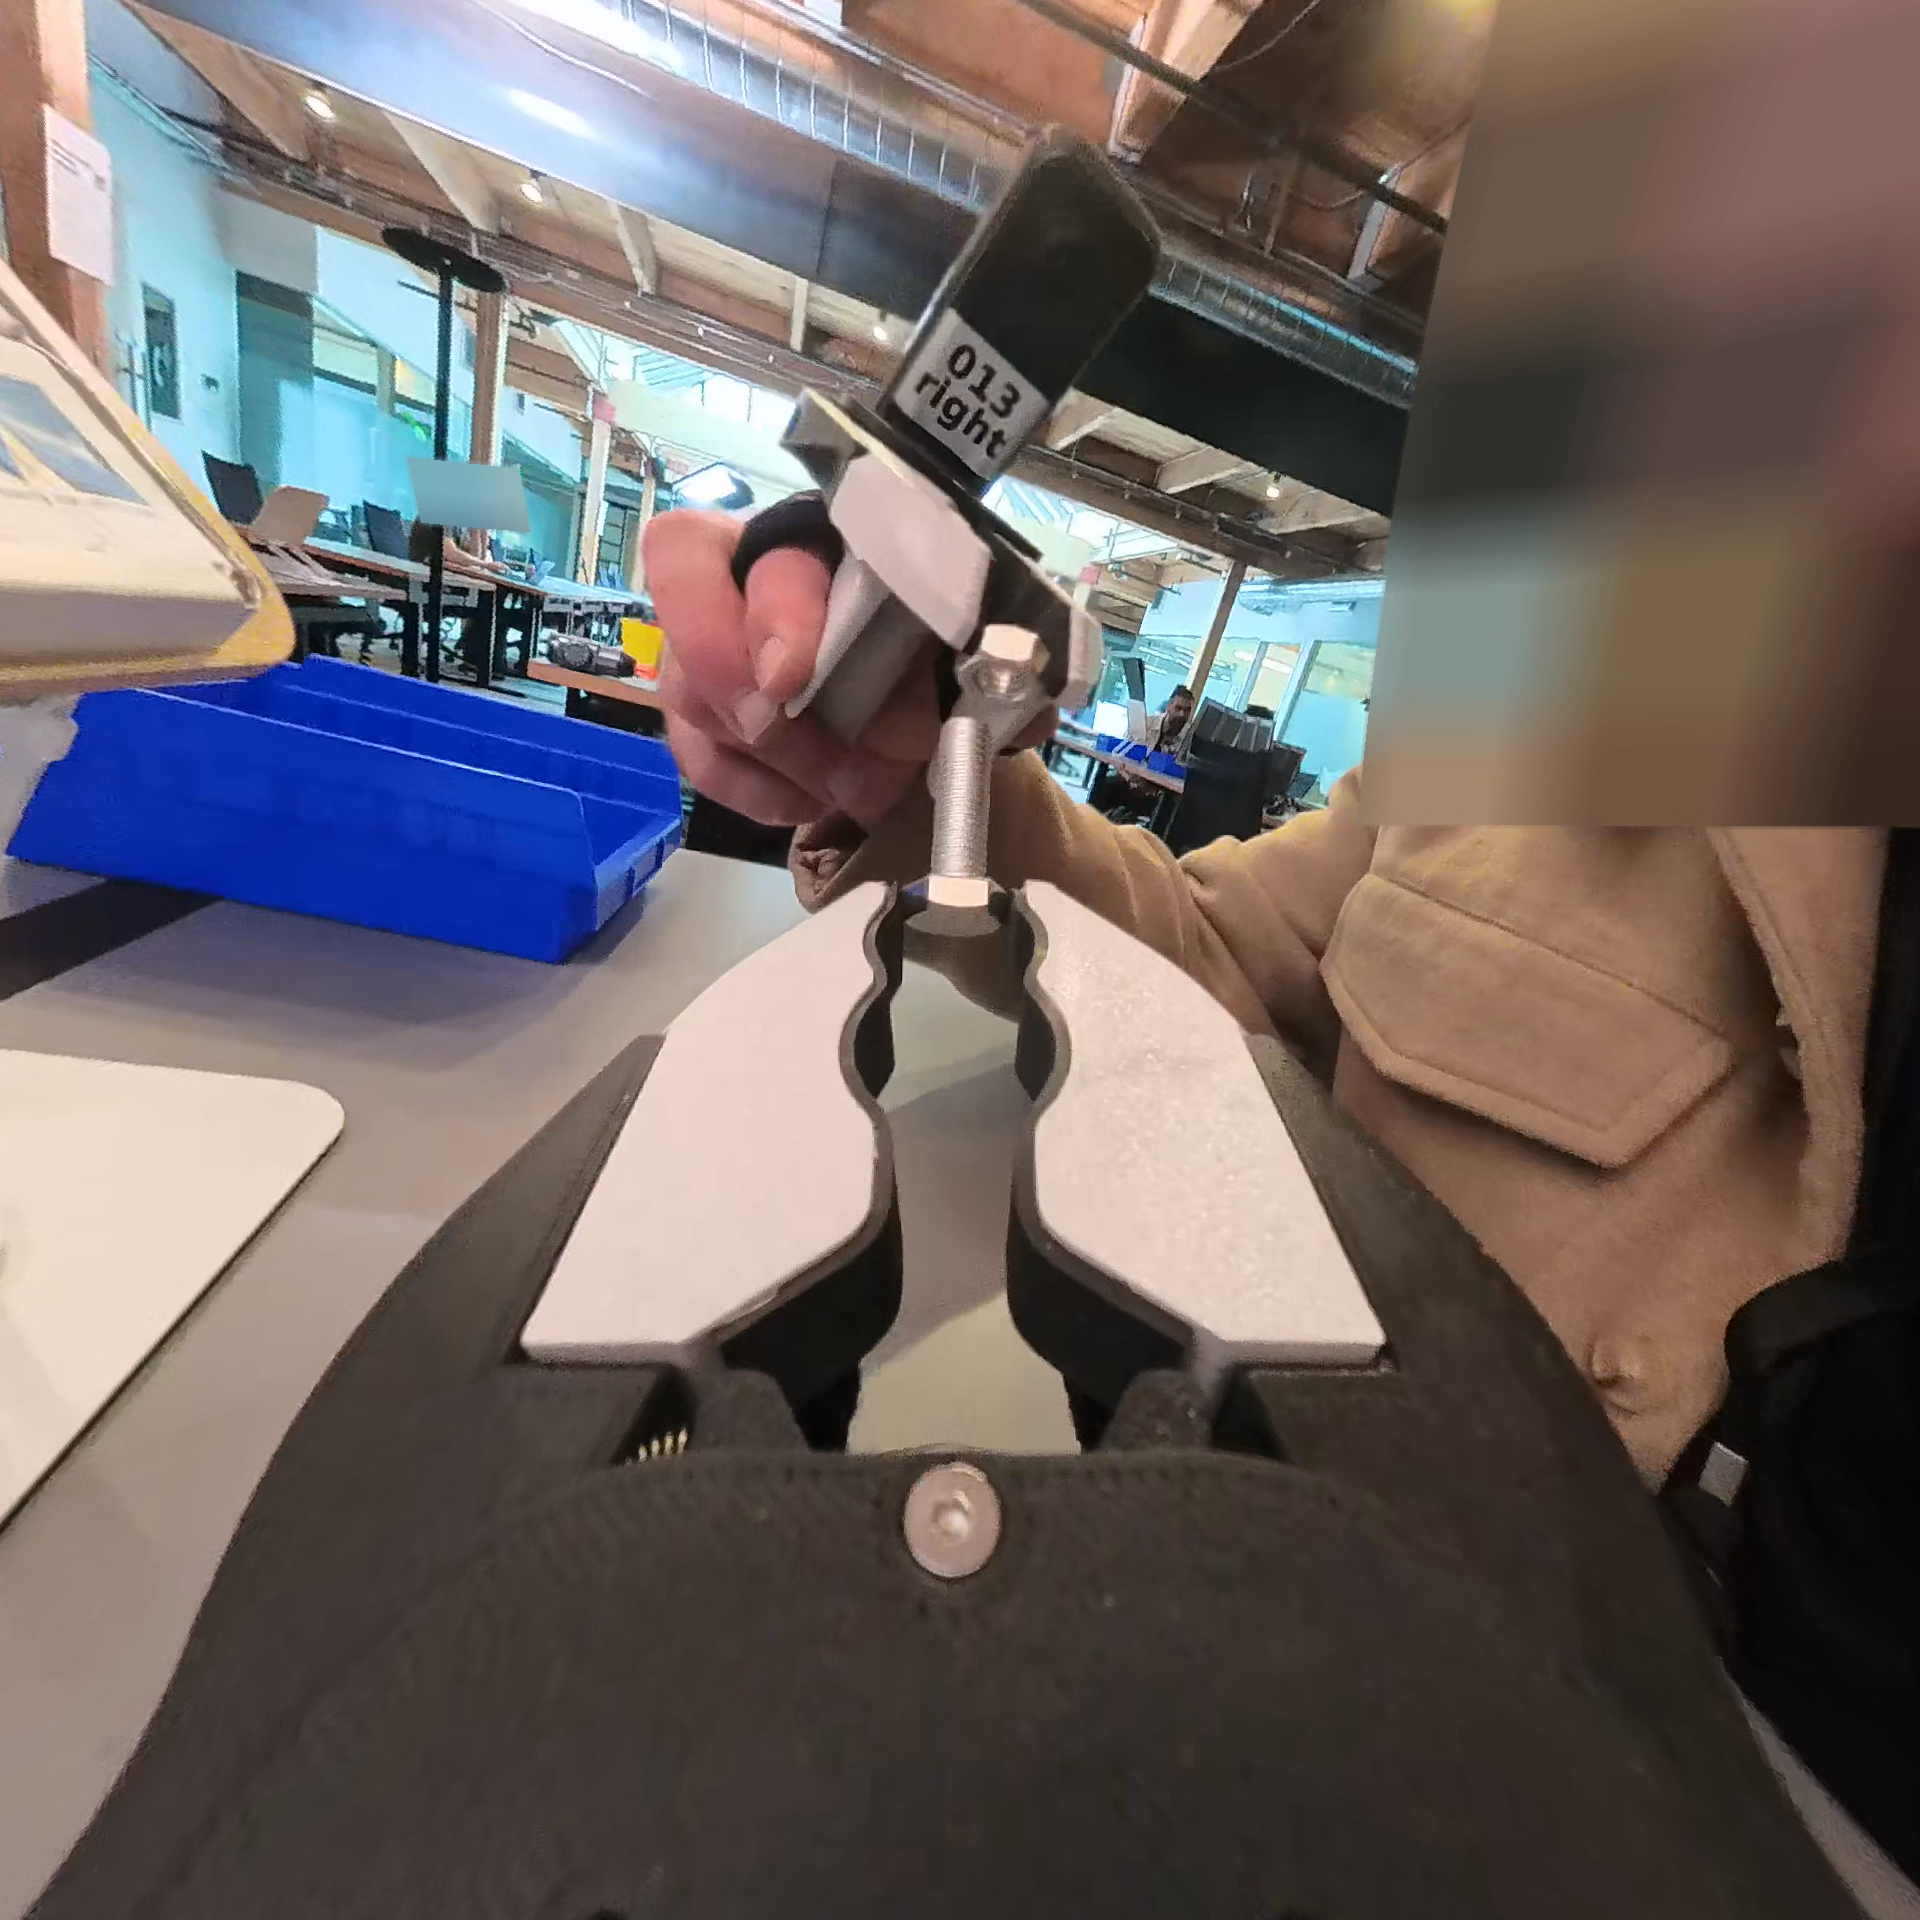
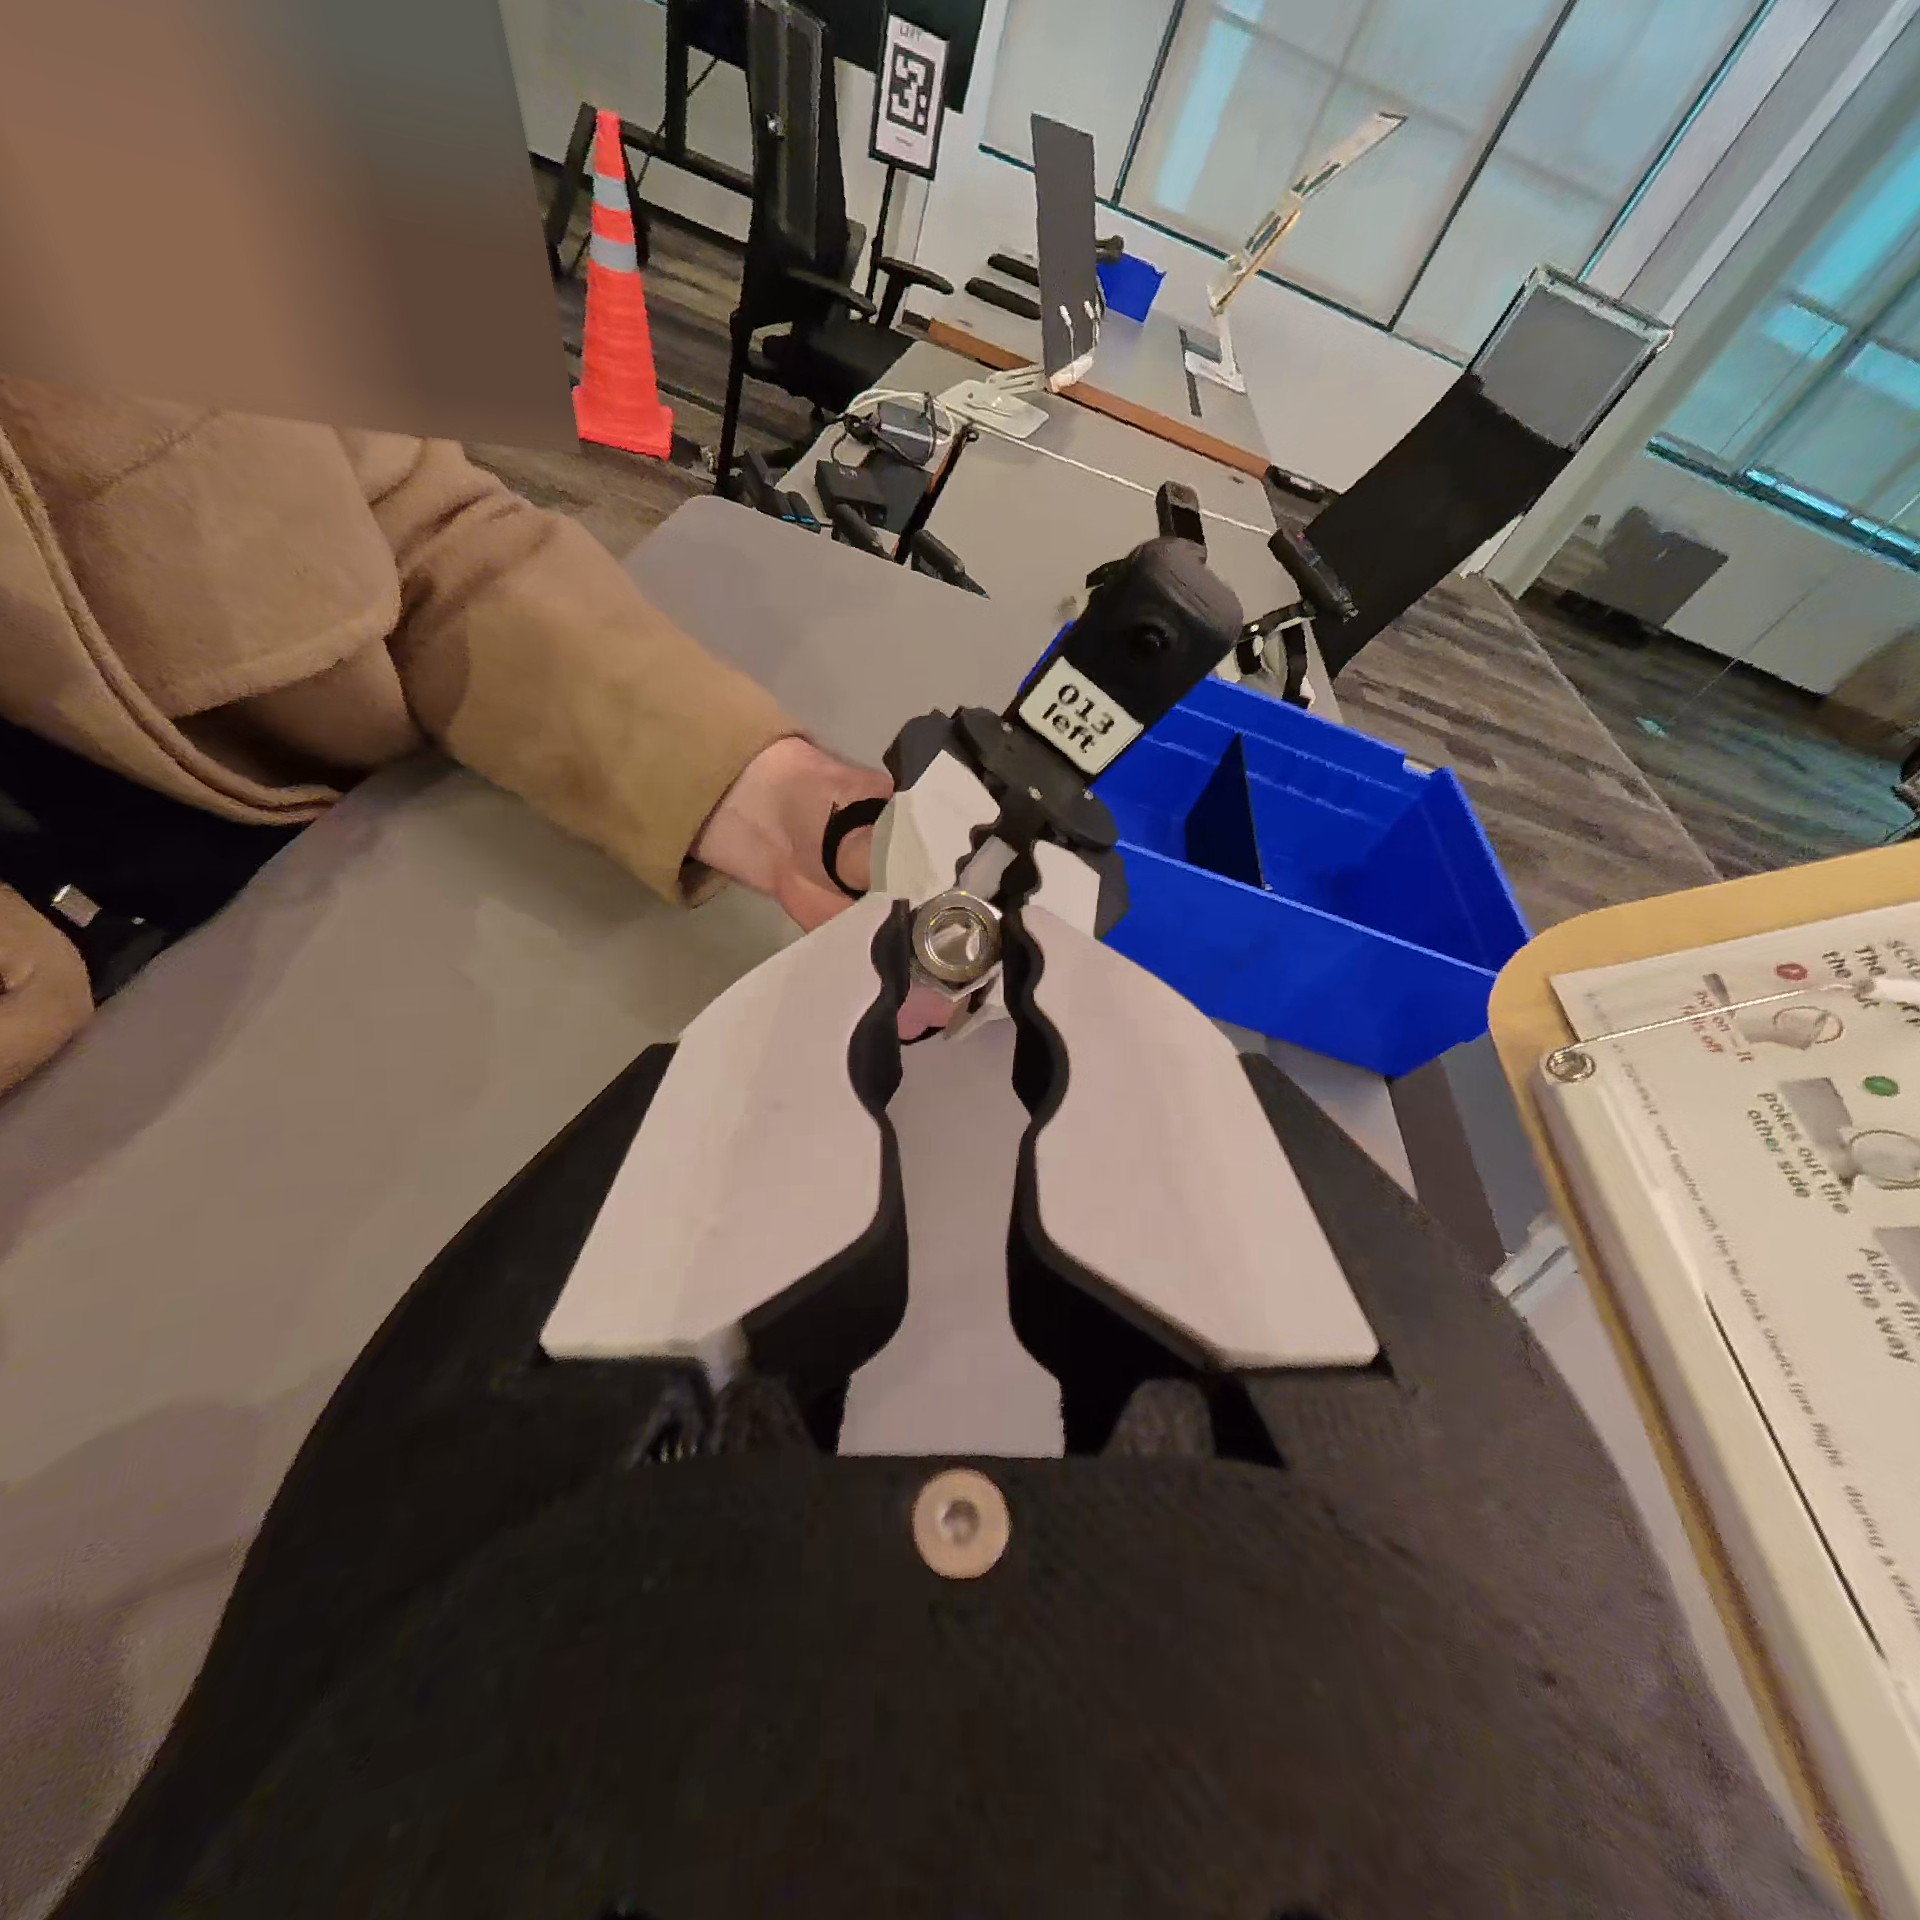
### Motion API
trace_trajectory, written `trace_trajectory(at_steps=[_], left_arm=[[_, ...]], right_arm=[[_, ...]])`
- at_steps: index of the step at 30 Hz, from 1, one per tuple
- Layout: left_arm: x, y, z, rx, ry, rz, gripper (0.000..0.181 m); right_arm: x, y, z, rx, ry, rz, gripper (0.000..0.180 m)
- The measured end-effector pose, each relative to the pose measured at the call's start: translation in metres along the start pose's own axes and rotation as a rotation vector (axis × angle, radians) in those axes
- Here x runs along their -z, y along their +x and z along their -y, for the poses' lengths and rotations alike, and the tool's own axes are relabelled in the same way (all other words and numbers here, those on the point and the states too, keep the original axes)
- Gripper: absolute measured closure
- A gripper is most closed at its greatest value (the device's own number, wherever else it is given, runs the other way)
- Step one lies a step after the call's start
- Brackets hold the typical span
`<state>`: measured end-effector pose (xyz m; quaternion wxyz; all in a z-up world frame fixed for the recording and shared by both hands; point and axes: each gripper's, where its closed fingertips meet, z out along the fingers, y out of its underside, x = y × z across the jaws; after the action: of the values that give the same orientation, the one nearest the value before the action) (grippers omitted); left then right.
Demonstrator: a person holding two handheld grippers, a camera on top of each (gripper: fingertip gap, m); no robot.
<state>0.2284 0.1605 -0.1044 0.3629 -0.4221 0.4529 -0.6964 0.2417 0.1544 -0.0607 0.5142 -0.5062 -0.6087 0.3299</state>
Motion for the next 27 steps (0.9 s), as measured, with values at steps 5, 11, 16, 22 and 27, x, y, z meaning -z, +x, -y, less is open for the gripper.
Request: trace_trajectory(at_steps=[5,11,16,22,27], left_arm=[[-0.006,0.013,-0.002,0.011,0.013,-0.059,0.163],[-0.01,0.027,-0.003,0.002,-0.001,-0.11,0.163],[-0.008,0.029,0.0,0.01,0.014,-0.127,0.163],[-0.01,0.033,-0.001,-0.003,0.007,-0.136,0.163],[-0.007,0.032,0.003,-0.041,0.003,-0.099,0.163]], right_arm=[[-0.002,-0.007,0.005,0.028,0.002,0.013,0.162],[-0.01,-0.016,0.006,0.049,-0.006,0.044,0.162],[-0.01,-0.021,0.009,0.055,0.004,0.065,0.162],[-0.013,-0.025,0.011,0.064,0.013,0.077,0.162],[-0.014,-0.024,0.012,0.069,0.021,0.062,0.162]])
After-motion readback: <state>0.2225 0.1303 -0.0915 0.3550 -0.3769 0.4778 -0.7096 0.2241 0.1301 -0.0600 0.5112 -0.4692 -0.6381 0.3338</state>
